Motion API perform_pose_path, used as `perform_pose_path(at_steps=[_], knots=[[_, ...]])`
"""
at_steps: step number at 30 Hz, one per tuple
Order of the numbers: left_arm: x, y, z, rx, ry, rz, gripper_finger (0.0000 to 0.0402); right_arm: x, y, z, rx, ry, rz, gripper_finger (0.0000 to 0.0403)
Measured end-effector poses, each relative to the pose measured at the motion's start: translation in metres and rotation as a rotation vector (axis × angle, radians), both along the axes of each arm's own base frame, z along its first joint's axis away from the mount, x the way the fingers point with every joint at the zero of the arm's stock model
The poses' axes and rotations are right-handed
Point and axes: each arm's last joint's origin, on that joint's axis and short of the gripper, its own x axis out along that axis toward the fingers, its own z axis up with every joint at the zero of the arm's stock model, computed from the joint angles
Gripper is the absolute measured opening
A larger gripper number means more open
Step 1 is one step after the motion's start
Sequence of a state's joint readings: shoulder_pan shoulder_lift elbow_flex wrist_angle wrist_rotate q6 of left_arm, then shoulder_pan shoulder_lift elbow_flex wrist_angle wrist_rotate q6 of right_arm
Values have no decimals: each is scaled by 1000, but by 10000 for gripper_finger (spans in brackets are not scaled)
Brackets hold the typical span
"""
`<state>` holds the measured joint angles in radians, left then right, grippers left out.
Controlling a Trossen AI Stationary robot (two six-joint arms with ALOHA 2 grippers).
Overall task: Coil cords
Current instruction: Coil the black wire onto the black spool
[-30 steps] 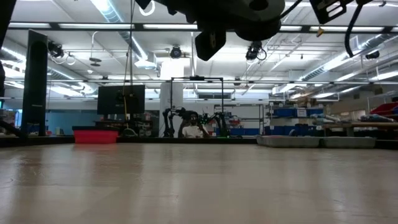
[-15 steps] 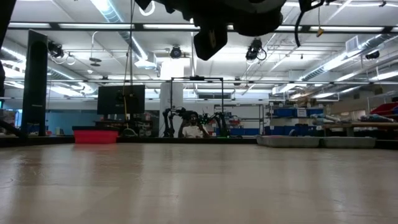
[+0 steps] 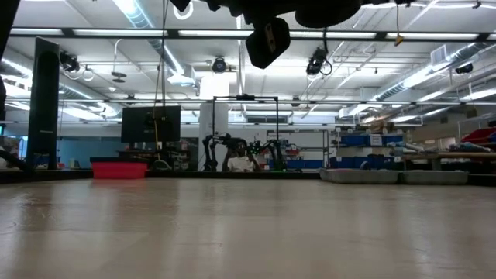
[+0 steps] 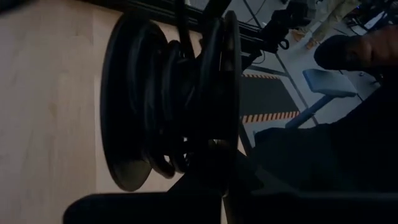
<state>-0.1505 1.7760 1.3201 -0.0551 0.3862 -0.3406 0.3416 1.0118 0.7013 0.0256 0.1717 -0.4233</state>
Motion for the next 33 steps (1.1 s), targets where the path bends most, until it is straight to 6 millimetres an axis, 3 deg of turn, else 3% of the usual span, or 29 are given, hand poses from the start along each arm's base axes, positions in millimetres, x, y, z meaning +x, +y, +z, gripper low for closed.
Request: perform_pose_path(at_steps=[4, 14, 33], knots=[[1, 0, 1, 14, -24, -12, 0, 8, -4, 4, -21, -70, -9, 5], [1, -1, 3, 27, -69, -58, 0, 32, -14, -11, 17, -50, 32, 5], [4, -1, 8, 226, -251, -128, 0, 51, -15, -27, 203, 3, 131, 5]])
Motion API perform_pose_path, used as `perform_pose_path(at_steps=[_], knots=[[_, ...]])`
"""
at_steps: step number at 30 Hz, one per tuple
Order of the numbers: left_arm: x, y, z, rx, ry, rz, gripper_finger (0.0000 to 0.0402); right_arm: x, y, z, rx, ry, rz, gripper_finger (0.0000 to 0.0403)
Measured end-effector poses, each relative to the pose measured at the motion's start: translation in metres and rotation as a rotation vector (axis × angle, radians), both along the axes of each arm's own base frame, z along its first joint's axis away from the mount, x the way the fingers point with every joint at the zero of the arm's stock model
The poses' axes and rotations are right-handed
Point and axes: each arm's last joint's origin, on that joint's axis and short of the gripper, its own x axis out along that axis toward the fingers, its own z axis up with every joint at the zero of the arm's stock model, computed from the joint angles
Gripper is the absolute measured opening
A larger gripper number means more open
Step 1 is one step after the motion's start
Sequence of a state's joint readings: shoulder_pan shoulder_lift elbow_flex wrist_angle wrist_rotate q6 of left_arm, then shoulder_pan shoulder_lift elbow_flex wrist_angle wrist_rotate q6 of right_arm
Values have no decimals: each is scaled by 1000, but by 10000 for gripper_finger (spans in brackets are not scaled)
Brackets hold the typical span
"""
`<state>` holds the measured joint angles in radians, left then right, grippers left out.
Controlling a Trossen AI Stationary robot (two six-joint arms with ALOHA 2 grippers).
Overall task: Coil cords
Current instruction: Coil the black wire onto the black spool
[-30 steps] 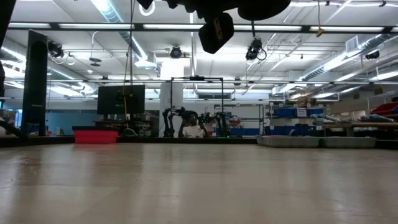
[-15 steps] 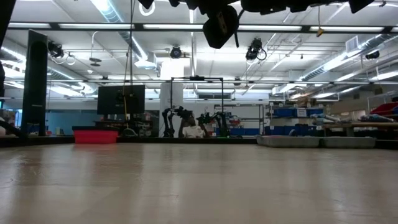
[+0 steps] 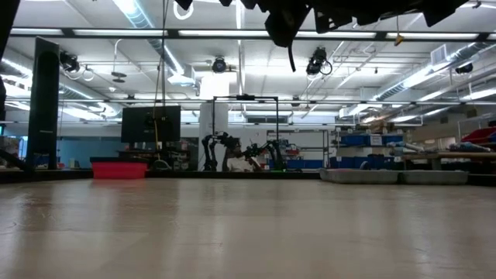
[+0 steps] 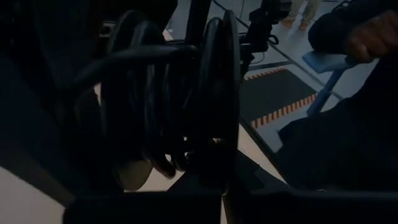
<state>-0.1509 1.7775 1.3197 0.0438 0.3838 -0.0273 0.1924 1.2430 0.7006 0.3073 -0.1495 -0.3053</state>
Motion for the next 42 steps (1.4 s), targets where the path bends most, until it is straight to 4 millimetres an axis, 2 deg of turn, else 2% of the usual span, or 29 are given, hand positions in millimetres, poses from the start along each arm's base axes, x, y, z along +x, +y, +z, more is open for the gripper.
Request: perform_pose_path(at_steps=[11, 20, 26, 32, 42], knots=[[4, 1, 12, 165, -140, 18, 0, -4, 0, 2, 125, 45, -12, 5], [7, 2, 23, 281, -221, 52, 0, -16, -2, 15, 229, 59, -28, 22], [8, 3, 23, 296, -223, 78, 0, -27, -4, 18, 262, 118, -47, 32], [7, 3, 26, 295, -241, 80, 0, -27, -3, 17, 266, 125, -26, 45], [8, 0, 31, 345, -304, 103, 0, -27, -1, 18, 268, 115, -11, 44]])
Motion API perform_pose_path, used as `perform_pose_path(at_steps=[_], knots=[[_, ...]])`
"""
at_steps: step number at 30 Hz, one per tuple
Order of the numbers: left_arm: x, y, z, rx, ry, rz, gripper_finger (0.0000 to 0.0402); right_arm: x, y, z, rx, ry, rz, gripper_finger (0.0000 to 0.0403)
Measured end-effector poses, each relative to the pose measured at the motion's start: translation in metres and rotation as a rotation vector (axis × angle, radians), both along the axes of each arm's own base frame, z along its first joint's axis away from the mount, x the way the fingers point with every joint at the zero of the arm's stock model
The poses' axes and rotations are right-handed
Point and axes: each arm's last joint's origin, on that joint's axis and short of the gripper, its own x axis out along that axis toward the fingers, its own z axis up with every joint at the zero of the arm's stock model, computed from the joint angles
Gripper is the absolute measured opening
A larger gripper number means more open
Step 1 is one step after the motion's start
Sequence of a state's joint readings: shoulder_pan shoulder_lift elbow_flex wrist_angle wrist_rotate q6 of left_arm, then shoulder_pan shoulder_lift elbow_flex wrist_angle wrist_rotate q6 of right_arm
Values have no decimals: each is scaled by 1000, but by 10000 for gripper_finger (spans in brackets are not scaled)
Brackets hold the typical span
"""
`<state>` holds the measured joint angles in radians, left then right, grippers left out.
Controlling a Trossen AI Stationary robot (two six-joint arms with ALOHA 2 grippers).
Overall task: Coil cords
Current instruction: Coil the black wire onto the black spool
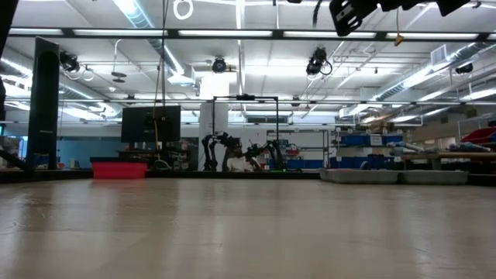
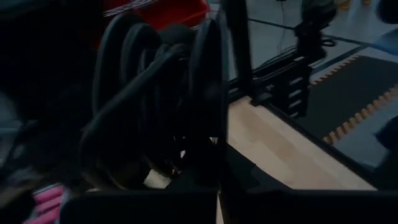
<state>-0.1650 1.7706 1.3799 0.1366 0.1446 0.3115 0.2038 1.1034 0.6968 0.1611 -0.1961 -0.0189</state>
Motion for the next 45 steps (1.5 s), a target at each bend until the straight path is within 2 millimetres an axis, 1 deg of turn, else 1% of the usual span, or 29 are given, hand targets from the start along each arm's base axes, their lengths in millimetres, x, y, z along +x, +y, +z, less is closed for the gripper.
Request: perform_pose_path(at_steps=[3, 9, 14, 23, 28, 32, 37, 39, 41, 45], knots=[[1, 2, 1, 6, -6, 28, 0, -1, 0, -3, 2, -4, 2, 44], [1, 1, 2, 6, -23, 27, 0, -5, -1, -22, 40, -75, -13, 41], [1, 1, 3, 3, -31, 21, 0, -6, -2, -24, 47, -120, -25, 40], [1, 0, 3, -1, -32, 16, 0, -7, -3, -29, 20, -72, -58, 39], [0, -4, 4, -4, -38, 6, 0, -9, -5, -36, -58, -15, -128, 37], [0, -8, 3, -9, -36, -4, 0, -10, -4, -38, -87, -9, -151, 36], [-2, -15, 4, -39, -39, -21, 0, -16, -4, -55, -92, -19, -172, 36], [-2, -20, 5, -55, -47, -30, 0, -21, -5, -62, -66, -58, -177, 36], [-3, -26, 8, -71, -70, -41, 0, -27, -4, -68, -38, -135, -171, 36], [-5, -37, 14, -90, -131, -69, 0, -38, -3, -72, -25, -310, -152, 36]])
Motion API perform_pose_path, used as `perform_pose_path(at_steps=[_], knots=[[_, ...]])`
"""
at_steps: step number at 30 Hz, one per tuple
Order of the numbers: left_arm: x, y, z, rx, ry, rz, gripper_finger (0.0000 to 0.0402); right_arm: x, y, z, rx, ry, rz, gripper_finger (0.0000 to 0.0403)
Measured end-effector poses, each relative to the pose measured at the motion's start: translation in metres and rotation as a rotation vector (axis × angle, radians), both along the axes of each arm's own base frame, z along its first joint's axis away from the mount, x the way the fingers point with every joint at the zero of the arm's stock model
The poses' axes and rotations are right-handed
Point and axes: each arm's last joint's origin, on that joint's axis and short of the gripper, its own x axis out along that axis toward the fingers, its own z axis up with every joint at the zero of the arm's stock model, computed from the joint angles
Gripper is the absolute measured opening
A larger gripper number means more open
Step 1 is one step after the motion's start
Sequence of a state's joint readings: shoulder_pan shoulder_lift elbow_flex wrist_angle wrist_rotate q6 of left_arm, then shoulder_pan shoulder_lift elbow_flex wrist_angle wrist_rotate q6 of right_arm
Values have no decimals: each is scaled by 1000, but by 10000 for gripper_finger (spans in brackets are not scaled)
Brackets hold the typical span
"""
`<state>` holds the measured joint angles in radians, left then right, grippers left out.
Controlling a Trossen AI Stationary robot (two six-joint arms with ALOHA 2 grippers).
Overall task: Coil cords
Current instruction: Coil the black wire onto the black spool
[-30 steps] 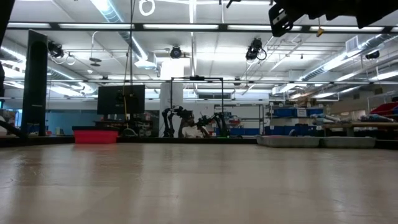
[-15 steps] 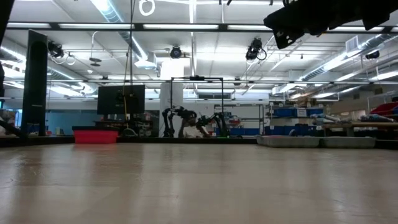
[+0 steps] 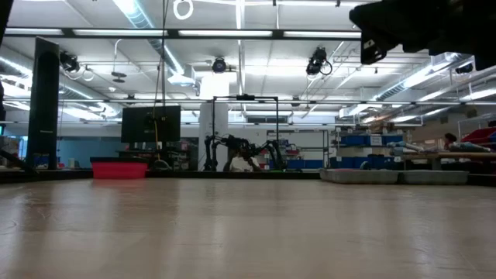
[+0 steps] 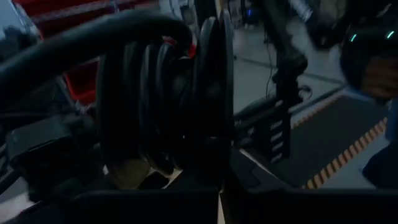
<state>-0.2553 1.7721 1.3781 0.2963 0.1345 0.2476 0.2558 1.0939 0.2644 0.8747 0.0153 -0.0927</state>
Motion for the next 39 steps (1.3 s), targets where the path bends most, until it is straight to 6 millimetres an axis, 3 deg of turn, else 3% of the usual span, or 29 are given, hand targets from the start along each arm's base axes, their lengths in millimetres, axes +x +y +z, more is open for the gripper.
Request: perform_pose_path(at_steps=[6, 14, 20, 25, 30, 39], knots=[[-1, -7, 9, -87, -69, 9, 0, -4, 0, 11, -123, -179, -17, 36], [-3, -11, 16, -133, -123, 58, 0, 8, -2, 44, -287, -334, -51, 42], [-5, -16, 20, -157, -166, 72, 0, 10, -12, 52, -268, -400, 80, 42], [-6, -18, 23, -164, -195, 122, 0, 13, -15, 54, -215, -403, 28, 47], [-5, -18, 23, -162, -201, 155, 0, 32, -12, 44, -176, -317, 40, 69], [-6, -17, 28, -132, -259, 171, 0, 76, -6, 49, -172, -330, 44, 93]])
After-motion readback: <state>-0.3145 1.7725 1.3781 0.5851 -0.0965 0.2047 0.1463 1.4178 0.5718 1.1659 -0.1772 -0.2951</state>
